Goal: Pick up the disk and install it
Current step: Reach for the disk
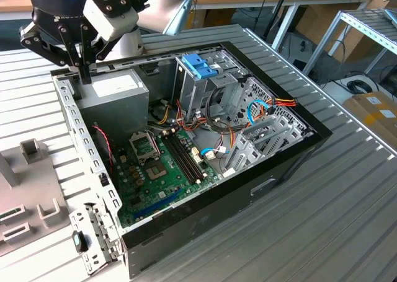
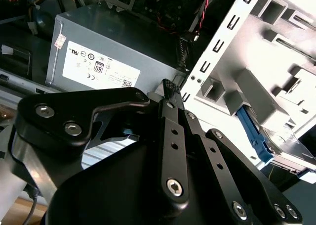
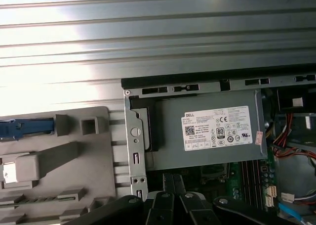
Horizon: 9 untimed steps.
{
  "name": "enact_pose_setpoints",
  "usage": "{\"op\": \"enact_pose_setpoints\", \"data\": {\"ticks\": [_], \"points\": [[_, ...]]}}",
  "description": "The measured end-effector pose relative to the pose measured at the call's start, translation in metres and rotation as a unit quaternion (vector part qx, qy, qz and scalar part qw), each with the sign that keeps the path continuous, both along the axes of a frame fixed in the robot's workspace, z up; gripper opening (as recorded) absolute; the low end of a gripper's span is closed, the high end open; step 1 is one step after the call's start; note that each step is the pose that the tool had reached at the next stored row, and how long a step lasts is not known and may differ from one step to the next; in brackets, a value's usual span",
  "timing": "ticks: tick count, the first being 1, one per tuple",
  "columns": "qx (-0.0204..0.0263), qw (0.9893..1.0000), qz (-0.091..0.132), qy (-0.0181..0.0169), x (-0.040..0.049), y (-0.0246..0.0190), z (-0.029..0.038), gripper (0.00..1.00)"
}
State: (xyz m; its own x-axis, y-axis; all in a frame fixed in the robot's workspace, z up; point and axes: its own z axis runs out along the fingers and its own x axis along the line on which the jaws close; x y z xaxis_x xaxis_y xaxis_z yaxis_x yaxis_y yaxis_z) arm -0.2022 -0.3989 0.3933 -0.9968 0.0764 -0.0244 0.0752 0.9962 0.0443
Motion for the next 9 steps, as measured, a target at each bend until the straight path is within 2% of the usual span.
{"op": "enact_pose_setpoints", "data": {"ticks": [9], "points": [[0.0000,1.0000,0.000,0.0000,-0.0037,0.0000,0.0000,0.11]]}}
